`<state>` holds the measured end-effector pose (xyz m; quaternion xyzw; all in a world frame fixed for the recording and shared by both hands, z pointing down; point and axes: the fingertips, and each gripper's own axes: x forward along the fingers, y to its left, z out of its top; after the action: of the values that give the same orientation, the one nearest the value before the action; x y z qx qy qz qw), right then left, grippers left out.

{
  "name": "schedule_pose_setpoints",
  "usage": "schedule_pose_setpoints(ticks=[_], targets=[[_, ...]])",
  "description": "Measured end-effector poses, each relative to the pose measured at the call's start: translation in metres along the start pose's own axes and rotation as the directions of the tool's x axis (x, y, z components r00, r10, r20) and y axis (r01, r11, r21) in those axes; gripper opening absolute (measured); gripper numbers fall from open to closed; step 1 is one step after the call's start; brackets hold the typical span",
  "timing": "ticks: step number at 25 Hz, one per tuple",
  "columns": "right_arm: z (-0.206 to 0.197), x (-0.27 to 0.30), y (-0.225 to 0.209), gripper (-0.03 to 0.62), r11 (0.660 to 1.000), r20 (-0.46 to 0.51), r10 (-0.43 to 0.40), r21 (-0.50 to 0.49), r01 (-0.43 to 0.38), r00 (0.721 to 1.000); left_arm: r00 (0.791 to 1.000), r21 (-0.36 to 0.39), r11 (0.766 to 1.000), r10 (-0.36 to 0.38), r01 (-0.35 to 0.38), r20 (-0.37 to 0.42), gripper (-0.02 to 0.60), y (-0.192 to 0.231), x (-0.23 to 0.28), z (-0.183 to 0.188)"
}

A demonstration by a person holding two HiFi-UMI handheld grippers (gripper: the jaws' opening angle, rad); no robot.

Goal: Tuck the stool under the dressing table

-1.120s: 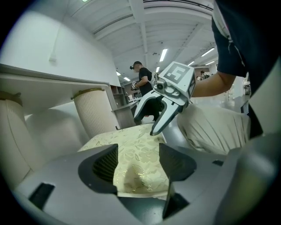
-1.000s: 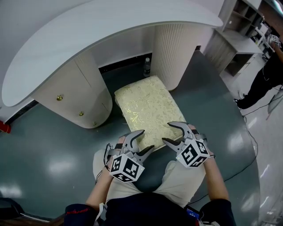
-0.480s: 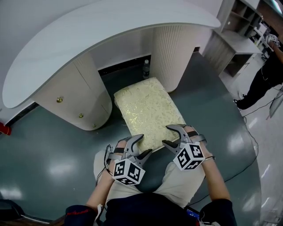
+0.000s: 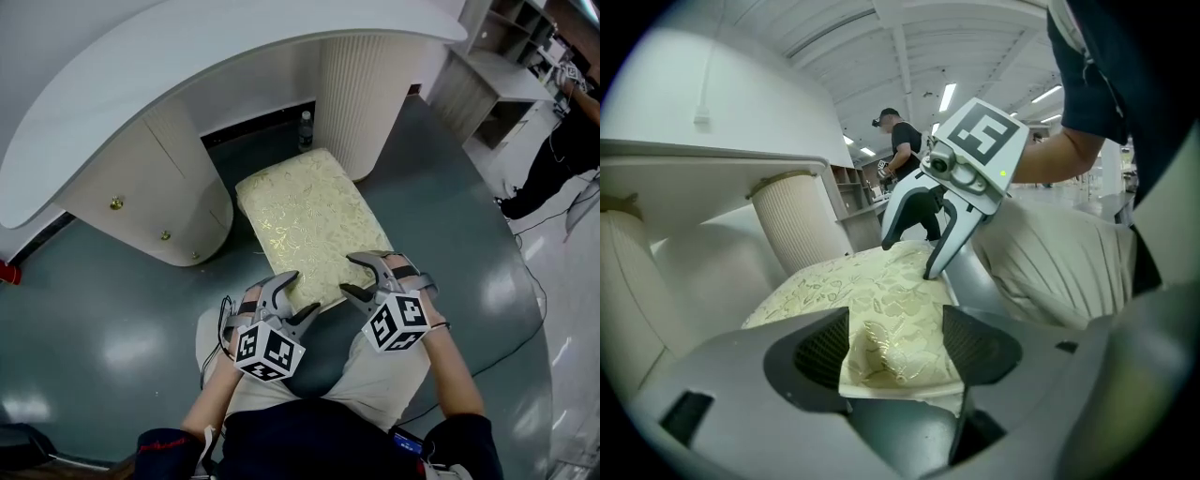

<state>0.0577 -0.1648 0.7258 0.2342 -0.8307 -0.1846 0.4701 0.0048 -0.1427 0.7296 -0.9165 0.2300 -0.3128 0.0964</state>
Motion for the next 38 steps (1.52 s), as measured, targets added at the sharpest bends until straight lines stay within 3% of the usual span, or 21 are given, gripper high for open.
schedule_pose_setpoints(ticks=[7,10,15,23,28,33,38], targets=[[-0.003,0.004,0.0,0.273,0.999,-0.014,0.023,0.048,-0.023,1.0,0.999,-0.09,0.996,-0.029,0.027,-0.016,0.31,0.001,0.004,-0.006],[-0.001,0.003,0.0,0.27,0.999,-0.012,0.004,0.044,-0.003,1.0,1.0,-0.069,0.998,-0.01,0.008,-0.02,0.308,0.002,0.002,-0.004],[0.001,0.014,-0.004,0.19,0.999,-0.017,-0.036,0.005,0.036,0.999,0.999,-0.05,0.998,0.039,-0.04,-0.033,0.305,0.018,0.006,-0.007],[0.003,0.016,-0.009,0.199,0.999,-0.008,-0.03,0.037,0.031,1.0,0.998,-0.044,0.999,0.012,-0.014,-0.054,0.307,0.022,0.009,-0.008],[0.002,0.02,-0.014,0.196,0.999,-0.022,-0.034,0.026,0.035,0.999,0.998,-0.04,0.999,0.034,-0.035,-0.046,0.307,0.028,0.012,-0.007],[0.001,0.031,-0.024,0.124,0.997,-0.017,-0.073,0.01,0.073,0.997,0.995,-0.027,0.996,0.083,-0.085,-0.048,0.284,0.043,0.02,-0.006],[-0.001,0.038,-0.03,0.129,0.997,-0.002,-0.068,0.024,0.068,0.998,0.995,-0.037,0.996,0.078,-0.081,-0.057,0.281,0.05,0.023,-0.007]])
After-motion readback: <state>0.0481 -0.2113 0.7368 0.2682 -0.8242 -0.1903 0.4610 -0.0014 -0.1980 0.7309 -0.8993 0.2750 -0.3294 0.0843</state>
